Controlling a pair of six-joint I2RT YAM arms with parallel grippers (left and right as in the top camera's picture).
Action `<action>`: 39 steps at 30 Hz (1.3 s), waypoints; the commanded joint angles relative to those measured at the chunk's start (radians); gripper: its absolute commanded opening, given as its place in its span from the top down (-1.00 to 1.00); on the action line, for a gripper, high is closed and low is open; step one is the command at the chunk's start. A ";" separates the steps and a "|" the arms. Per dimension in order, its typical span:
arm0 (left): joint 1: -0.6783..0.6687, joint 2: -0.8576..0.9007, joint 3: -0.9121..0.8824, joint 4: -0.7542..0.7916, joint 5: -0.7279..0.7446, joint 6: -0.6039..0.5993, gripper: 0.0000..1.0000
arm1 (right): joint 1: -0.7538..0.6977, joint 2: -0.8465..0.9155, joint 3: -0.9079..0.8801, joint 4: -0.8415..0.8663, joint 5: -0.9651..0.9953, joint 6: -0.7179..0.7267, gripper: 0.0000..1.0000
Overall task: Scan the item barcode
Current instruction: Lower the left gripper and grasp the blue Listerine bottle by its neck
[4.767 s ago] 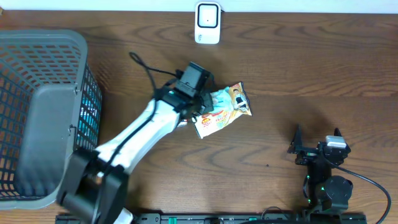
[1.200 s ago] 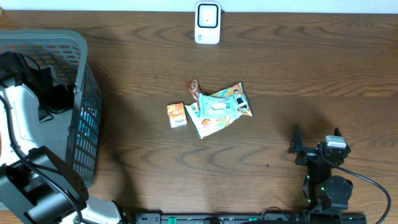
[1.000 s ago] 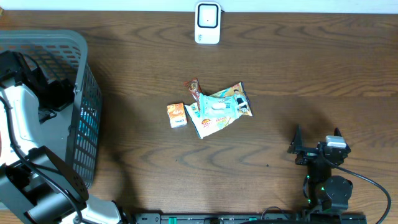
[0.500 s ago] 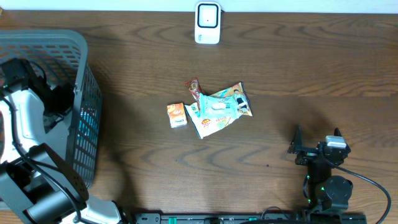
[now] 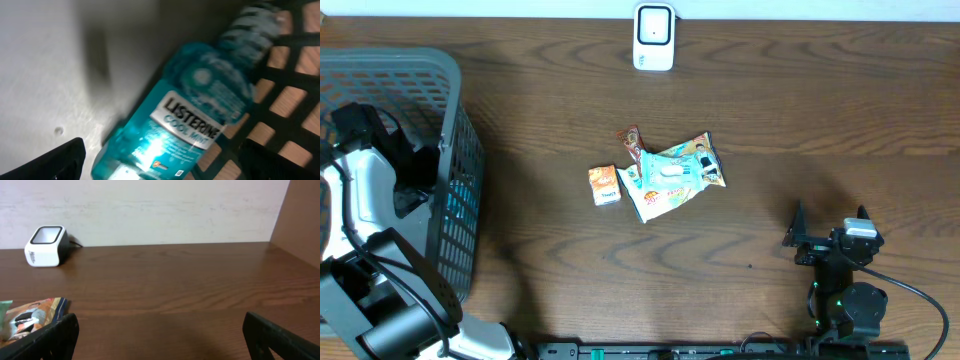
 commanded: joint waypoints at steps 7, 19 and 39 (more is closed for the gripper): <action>-0.003 0.013 -0.006 -0.058 0.091 0.345 -0.96 | -0.007 -0.003 -0.001 -0.004 0.002 -0.011 -0.98; -0.002 0.013 -0.012 -0.031 -0.024 0.368 -0.96 | -0.007 -0.003 -0.001 -0.004 0.002 -0.011 -0.98; 0.001 0.140 -0.154 0.155 -0.096 0.354 -0.96 | -0.007 -0.003 -0.001 -0.004 0.002 -0.011 -0.98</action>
